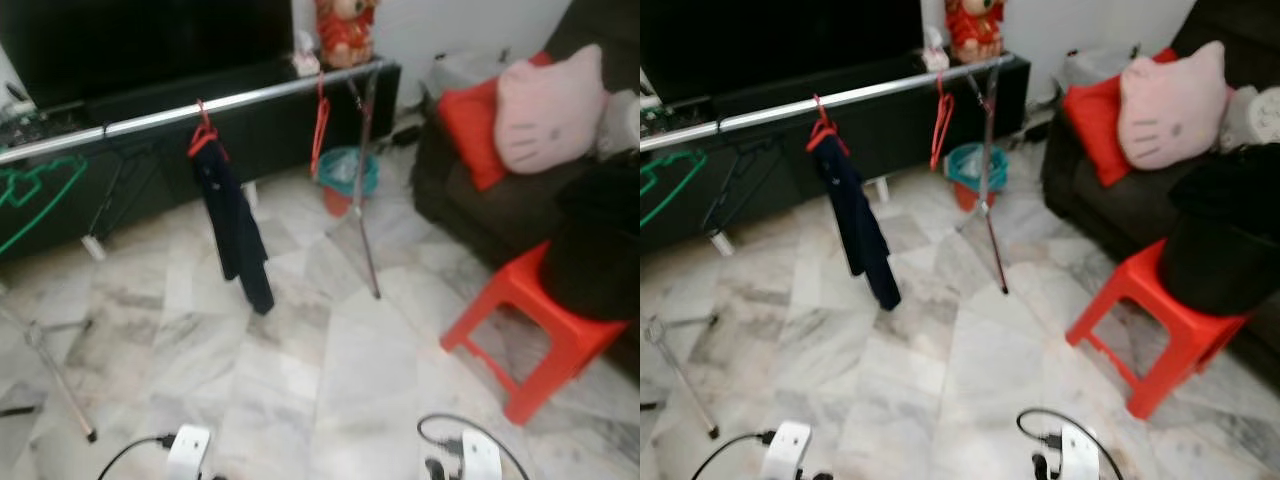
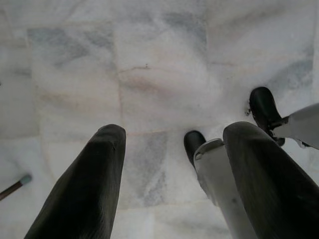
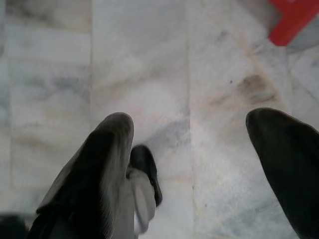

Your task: Hang hanger

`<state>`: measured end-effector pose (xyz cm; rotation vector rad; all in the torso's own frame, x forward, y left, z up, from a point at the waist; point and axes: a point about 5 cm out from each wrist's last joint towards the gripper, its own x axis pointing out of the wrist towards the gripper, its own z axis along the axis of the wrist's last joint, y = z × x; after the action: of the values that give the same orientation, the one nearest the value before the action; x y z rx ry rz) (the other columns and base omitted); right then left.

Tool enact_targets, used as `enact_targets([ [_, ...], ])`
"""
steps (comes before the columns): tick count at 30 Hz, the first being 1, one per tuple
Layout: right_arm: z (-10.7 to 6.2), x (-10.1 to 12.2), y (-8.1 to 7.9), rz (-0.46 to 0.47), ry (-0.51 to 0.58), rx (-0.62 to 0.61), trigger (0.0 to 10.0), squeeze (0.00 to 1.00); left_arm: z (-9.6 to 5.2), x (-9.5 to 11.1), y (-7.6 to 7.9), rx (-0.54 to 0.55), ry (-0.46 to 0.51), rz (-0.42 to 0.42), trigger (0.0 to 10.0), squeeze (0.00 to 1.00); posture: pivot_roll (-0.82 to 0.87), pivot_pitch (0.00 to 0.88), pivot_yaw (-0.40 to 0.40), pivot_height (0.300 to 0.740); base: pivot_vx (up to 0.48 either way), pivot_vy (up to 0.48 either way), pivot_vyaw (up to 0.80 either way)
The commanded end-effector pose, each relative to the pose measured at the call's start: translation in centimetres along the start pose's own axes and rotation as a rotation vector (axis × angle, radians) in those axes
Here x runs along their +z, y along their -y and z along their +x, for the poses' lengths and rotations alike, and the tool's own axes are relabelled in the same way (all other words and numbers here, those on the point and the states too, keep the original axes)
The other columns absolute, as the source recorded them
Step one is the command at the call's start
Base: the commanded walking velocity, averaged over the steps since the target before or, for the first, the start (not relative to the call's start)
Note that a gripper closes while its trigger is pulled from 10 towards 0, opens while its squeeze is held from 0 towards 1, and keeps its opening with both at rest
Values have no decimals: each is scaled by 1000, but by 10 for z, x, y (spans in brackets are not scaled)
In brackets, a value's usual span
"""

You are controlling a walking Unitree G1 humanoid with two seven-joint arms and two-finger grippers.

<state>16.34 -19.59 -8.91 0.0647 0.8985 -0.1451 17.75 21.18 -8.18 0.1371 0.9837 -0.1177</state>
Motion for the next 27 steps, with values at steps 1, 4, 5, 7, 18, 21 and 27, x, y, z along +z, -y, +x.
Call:
enact_targets([
  [1, -1, -5, -1, -2, -16, 4, 10000, 0, -1, -5, 0, -1, -22, 15, 10000, 0, -44, 0, 39, 740, 0, 0, -712],
  [4, -1, -5, -1, -3, -17, 5, 10000, 0, -1, -6, 0, -1, -23, 14, 10000, 0, -43, 0, 39, 740, 0, -160, -710],
  [5, -1, -5, -1, -3, -17, 5, 10000, 0, -1, -6, 0, 2, -24, 2, 10000, 0, -43, 0, 39, 740, 0, 0, -706],
  [7, -1, -5, -1, -4, -17, 5, 10000, 0, -1, -6, 0, 2, -25, 2, 10000, 0, -43, 0, 39, 740, 0, 0, -706],
  [18, -1, -5, -2, -6, -16, 9, 10000, 0, -1, -7, 0, 1, -24, 7, 10000, 0, -44, 0, 40, 740, 0, 0, -705],
  [21, -1, -6, -3, -8, -16, 11, 10000, 0, -1, -7, 0, 0, -25, 7, 10000, 0, -43, 0, 40, 740, 0, 0, -700],
  [27, -2, -7, -4, -13, -20, 15, 10000, 0, -2, -8, 0, -3, -28, 8, 10000, 0, -43, 0, 40, 740, 0, 0, -694],
])
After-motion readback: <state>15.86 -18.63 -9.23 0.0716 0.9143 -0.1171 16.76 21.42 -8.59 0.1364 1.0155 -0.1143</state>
